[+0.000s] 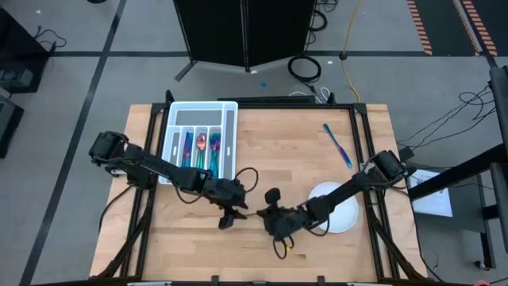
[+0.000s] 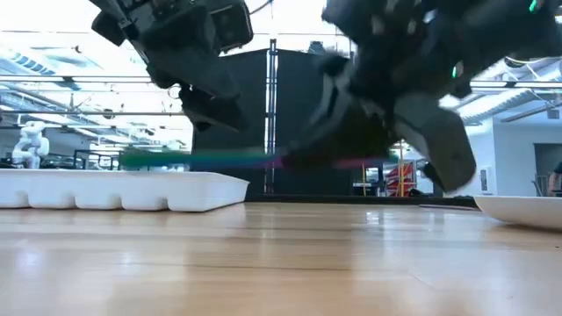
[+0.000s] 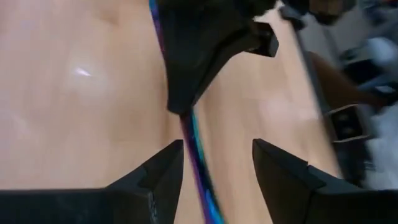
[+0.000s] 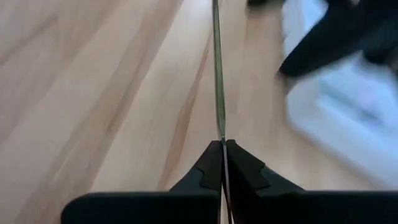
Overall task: Sort silverware
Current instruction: Put the iridescent knife into the white silverware tray
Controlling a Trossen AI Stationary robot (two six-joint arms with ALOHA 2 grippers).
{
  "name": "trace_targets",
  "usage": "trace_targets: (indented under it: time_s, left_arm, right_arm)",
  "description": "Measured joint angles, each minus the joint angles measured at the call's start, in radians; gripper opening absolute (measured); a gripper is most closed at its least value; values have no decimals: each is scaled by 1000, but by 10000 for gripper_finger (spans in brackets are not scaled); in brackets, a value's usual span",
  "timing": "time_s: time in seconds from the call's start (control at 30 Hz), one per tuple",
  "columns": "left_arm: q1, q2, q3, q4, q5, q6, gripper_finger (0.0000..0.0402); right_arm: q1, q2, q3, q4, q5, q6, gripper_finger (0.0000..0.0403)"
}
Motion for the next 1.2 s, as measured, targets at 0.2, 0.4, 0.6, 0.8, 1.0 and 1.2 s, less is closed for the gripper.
trace_targets:
  time_s: [0.2,0.4,0.6,0.8,1.0,1.2]
  left_arm:
    - [31,19,0,60,190,-56,191]
    - [58,18,0,70,254,-83,191]
    - [58,18,0,76,303,-86,191]
    - [58,18,0,79,335,-88,191]
    - [58,18,0,79,345,-110,191]
    - [58,18,0,80,350,-128,162]
  right_arm:
    - [50,-1,75,1,117,-141,0]
    - [66,-2,109,-15,177,-213,0]
    - [72,-2,109,-14,269,-293,0]
    - [72,-2,109,-12,268,-379,0]
    - [73,-3,109,-11,270,-550,0]
    - [67,-3,110,2,270,-699,0]
